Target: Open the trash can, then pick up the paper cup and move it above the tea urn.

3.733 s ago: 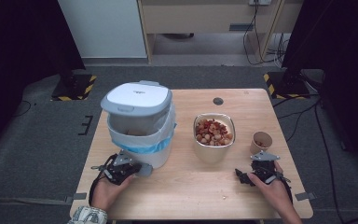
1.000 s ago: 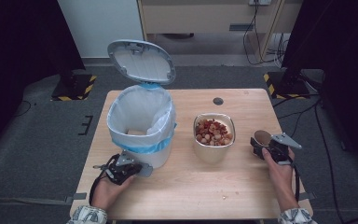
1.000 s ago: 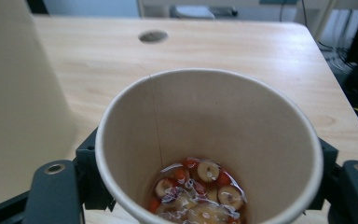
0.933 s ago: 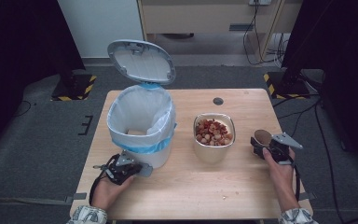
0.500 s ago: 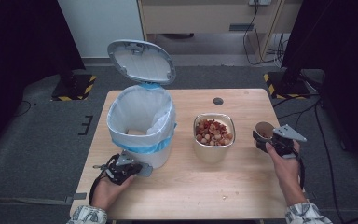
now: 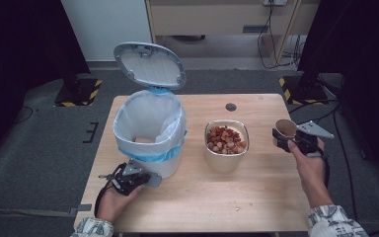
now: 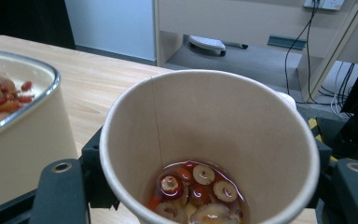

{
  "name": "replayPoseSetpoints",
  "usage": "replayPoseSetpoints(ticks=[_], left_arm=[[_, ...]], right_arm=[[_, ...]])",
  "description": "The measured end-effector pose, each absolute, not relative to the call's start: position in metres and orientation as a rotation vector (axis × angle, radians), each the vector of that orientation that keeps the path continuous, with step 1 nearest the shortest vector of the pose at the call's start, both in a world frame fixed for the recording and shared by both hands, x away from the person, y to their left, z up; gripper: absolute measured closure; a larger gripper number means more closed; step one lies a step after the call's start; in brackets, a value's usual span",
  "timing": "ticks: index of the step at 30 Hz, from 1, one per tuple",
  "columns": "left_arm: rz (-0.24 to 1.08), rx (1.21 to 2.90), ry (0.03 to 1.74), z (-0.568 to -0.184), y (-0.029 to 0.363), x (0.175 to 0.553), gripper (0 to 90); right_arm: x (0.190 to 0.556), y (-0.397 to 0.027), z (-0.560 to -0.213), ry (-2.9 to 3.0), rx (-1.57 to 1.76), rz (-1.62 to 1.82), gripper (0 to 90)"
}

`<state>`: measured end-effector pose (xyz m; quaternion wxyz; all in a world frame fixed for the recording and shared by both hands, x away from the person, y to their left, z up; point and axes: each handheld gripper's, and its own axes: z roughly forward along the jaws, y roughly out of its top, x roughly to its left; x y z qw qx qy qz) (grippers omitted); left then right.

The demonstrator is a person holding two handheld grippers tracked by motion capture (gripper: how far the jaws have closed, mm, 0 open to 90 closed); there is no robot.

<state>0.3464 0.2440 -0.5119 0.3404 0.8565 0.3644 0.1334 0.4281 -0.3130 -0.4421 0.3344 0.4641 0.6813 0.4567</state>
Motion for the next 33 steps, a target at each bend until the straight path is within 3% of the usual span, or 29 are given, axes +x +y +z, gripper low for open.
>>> replayPoseSetpoints(ticks=[33], left_arm=[[0.346,2.227,0.951,-0.512,0.244,0.347,90.0]], right_arm=[[0.465,-0.312,-0.394,1.753,1.187,1.181,29.4]])
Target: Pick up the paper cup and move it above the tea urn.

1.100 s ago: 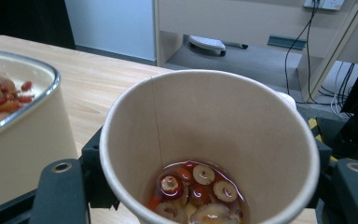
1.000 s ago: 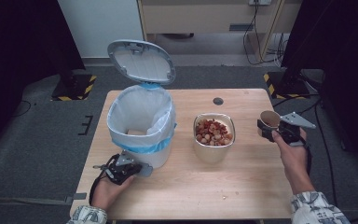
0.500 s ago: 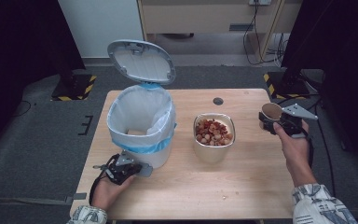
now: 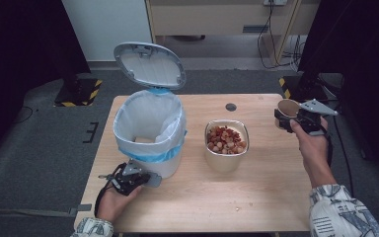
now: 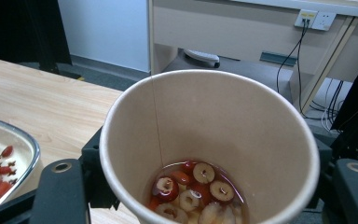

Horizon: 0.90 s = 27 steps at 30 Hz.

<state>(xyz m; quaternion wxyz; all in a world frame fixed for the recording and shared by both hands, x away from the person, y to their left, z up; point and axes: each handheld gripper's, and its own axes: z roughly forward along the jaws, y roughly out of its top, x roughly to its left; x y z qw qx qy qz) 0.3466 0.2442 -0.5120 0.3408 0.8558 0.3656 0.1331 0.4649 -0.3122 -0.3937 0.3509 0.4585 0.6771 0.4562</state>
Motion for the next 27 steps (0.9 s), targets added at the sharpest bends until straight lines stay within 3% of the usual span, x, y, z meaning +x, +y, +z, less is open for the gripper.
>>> replayPoseSetpoints(ticks=[27], left_arm=[[0.345,2.225,0.952,-0.512,0.244,0.347,90.0]], right_arm=[[0.498,-0.274,-0.351,1.818,0.986,1.128,29.1]])
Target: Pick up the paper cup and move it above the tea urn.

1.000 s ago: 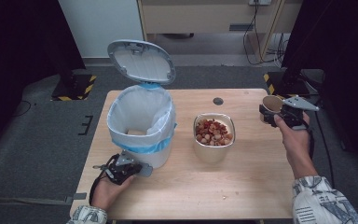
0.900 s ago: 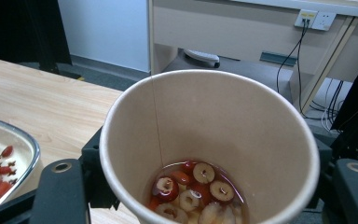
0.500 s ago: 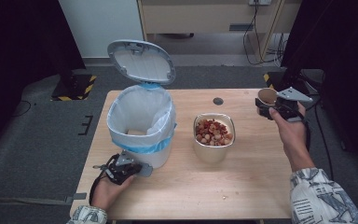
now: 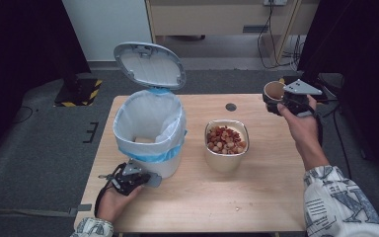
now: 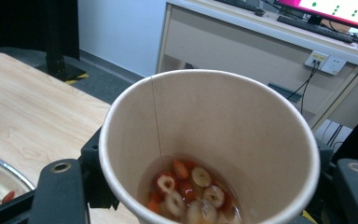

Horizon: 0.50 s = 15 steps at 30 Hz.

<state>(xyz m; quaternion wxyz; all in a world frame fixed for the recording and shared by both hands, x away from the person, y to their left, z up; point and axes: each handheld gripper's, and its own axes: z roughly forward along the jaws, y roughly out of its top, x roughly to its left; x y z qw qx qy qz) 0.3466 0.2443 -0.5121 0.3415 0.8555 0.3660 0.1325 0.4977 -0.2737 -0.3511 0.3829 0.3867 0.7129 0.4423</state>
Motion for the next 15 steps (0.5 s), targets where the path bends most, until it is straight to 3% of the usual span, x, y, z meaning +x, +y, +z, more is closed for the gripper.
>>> replayPoseSetpoints(ticks=[15], left_arm=[[0.343,2.224,0.953,-0.512,0.244,0.347,90.0]], right_arm=[[0.504,-0.255,-0.341,1.856,0.908,1.128,28.7]])
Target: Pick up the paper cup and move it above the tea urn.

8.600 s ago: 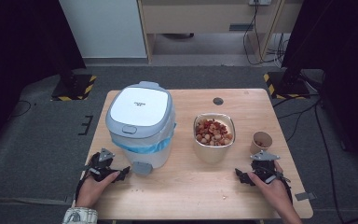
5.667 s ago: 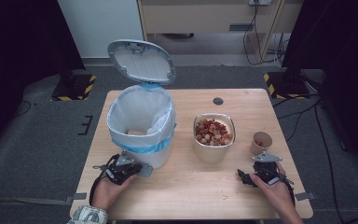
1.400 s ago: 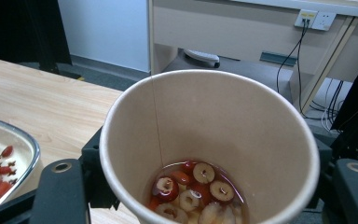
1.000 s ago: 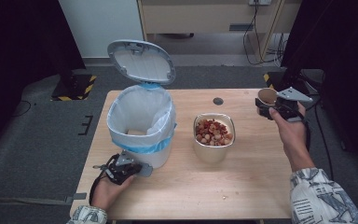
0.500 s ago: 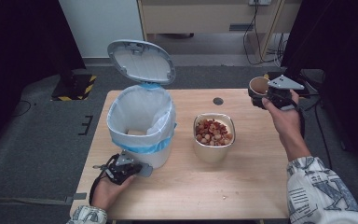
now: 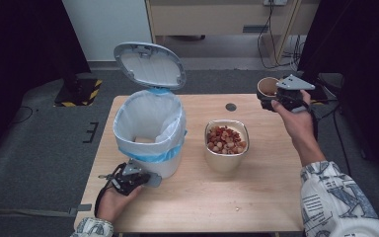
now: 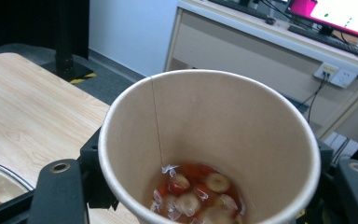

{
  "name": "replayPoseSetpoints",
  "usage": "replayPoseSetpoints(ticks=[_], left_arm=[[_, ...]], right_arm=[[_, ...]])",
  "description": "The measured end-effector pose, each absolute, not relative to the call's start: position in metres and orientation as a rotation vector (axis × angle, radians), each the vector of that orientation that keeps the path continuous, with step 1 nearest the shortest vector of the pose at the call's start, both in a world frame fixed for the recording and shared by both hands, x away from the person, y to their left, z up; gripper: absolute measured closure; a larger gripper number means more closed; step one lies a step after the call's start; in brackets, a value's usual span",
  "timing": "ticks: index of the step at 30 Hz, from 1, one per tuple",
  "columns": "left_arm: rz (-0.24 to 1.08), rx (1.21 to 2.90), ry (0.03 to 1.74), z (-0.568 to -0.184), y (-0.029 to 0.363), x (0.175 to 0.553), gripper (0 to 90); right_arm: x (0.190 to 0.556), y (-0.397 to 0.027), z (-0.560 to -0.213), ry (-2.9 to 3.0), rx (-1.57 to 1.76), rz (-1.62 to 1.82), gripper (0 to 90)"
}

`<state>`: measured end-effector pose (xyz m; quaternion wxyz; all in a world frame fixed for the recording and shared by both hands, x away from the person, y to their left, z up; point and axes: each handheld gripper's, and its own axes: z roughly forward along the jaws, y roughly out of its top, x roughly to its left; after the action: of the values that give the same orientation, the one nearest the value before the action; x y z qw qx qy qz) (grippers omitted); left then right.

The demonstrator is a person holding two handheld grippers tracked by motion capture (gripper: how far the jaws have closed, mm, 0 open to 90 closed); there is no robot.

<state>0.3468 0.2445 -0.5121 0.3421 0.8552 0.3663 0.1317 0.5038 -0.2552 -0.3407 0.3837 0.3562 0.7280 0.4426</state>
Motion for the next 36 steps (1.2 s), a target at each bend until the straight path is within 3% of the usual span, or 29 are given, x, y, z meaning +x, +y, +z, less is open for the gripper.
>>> replayPoseSetpoints(ticks=[36], left_arm=[[0.343,2.224,0.951,-0.512,0.245,0.347,90.0]], right_arm=[[0.506,-0.232,-0.330,1.863,0.803,1.151,28.5]])
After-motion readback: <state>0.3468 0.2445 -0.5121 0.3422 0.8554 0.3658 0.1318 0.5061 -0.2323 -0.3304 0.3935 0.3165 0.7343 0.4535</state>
